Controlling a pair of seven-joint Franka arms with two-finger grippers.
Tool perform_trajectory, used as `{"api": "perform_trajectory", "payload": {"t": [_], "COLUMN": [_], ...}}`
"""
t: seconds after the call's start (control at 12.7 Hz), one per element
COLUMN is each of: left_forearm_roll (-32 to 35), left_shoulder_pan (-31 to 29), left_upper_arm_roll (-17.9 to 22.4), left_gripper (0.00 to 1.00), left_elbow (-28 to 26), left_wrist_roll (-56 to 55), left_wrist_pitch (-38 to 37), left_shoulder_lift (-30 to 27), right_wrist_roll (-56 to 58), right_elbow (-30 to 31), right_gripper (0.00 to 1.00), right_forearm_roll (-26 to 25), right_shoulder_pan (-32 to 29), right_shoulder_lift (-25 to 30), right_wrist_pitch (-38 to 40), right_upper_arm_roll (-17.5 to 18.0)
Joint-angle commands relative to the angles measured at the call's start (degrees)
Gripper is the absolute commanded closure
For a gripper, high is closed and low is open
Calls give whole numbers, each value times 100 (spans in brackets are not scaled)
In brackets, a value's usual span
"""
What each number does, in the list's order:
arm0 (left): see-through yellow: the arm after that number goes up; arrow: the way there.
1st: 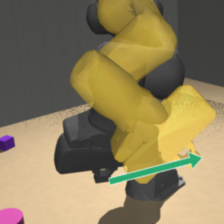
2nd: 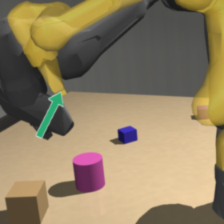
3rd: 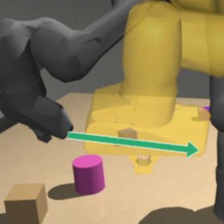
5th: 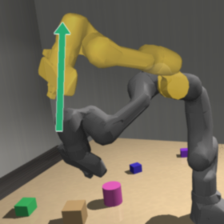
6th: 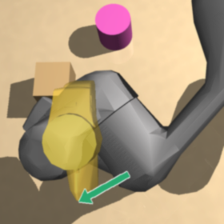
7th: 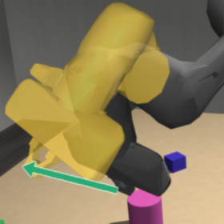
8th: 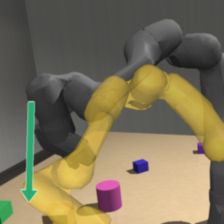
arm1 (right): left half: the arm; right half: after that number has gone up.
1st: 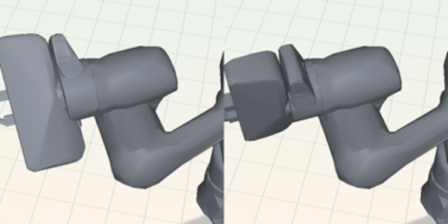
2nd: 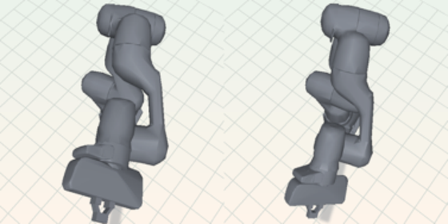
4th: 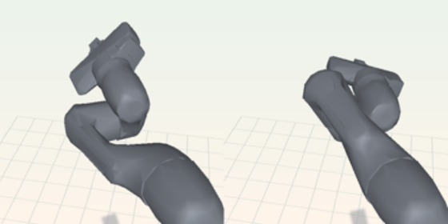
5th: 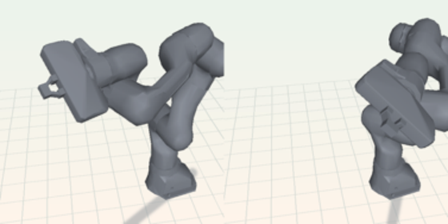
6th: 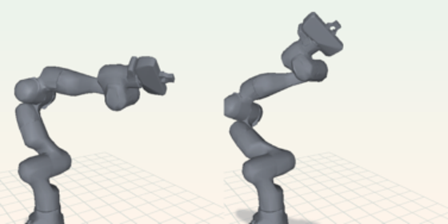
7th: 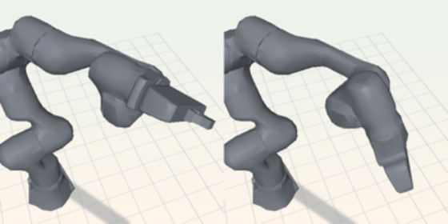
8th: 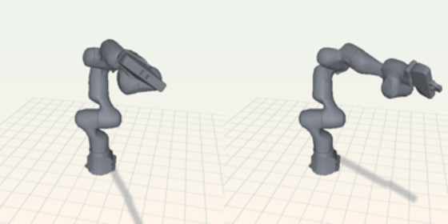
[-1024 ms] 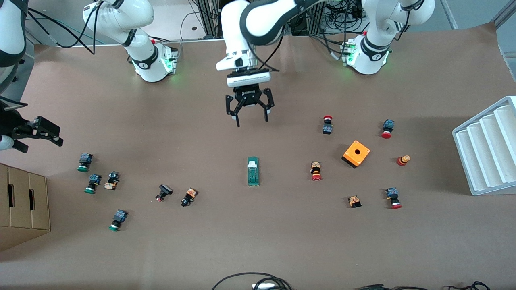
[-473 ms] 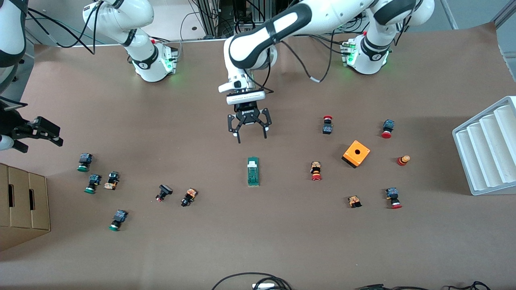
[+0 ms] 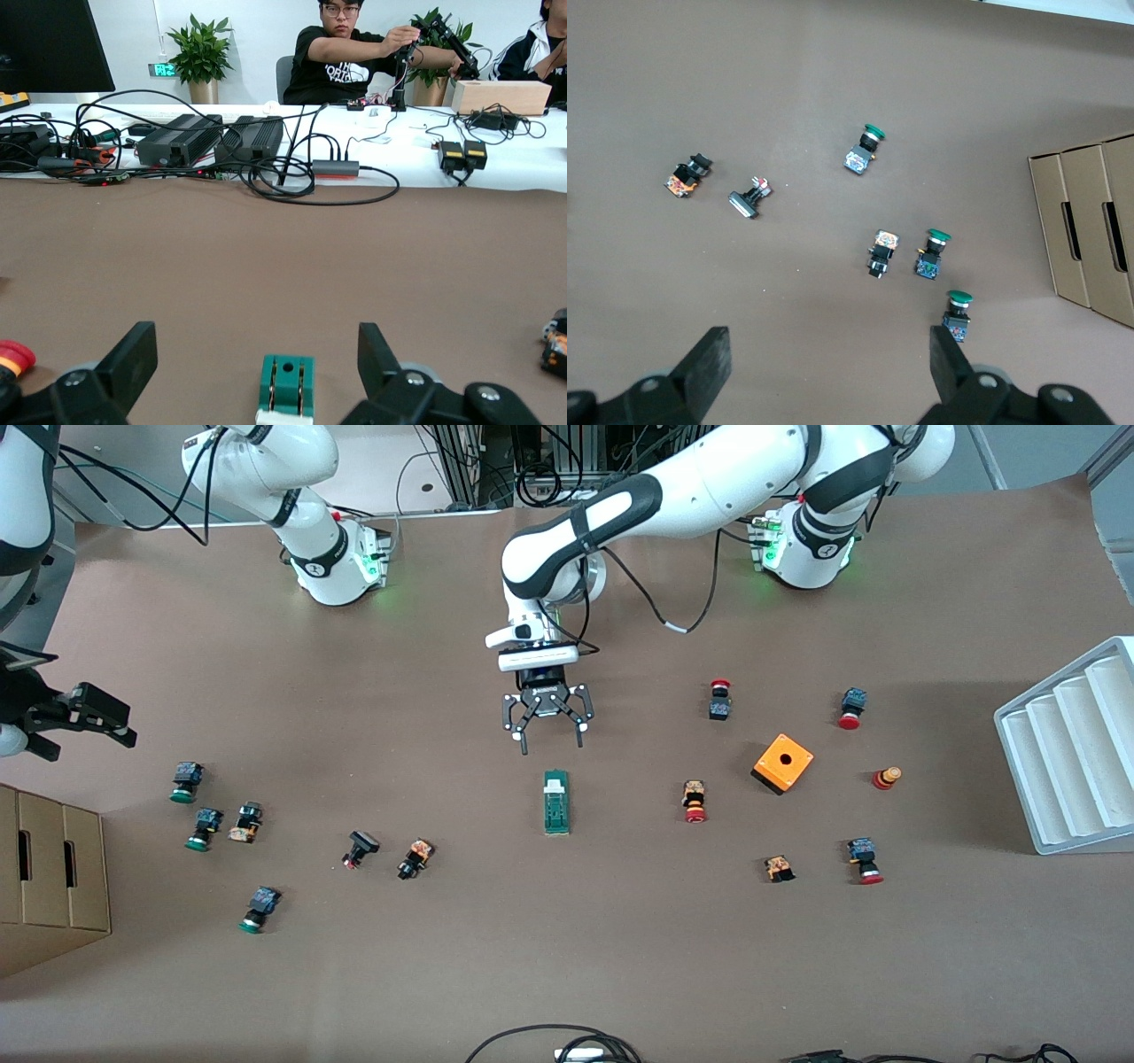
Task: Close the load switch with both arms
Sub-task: 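Grasp the green switch base with the left gripper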
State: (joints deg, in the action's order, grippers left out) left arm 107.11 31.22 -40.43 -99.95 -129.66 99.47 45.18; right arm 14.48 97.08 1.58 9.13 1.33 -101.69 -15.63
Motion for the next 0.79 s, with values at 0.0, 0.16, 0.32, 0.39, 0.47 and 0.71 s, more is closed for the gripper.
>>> {"api": "perform_trajectory", "payload": {"t": [0.0,0.16,0.32,0.39,0.47,0.71], "left_forearm_roll": [239,529,644,645,645,610], "left_shoulder_pan": [104,112,112,156,182,279], "left_upper_arm_roll": [9,27,44,44,53,53], "left_gripper": [0,0,0,0,0,0], "left_elbow": [142,160,151,151,160,344], "left_wrist_roll": [-199,-410,-420,-411,-411,-420], "left_wrist_pitch": [-243,-262,-279,-357,-393,-524], "left_shoulder_lift": [209,368,491,535,596,851], "right_wrist_roll": [-95,-95,-95,-60,-34,99], "right_elbow": [-67,-67,-67,-67,-49,-31], "right_gripper": [0,0,0,0,0,0], "right_forearm_roll": [-140,-132,-132,-132,-132,-62], "right_shoulder_pan": [-16,-16,10,36,36,63], "right_shoulder_lift": [-45,-106,-273,-396,-423,-581], "right_wrist_pitch": [18,18,-78,-174,-149,-17], "right_upper_arm_roll": [-1,-1,-1,-1,7,42]}}
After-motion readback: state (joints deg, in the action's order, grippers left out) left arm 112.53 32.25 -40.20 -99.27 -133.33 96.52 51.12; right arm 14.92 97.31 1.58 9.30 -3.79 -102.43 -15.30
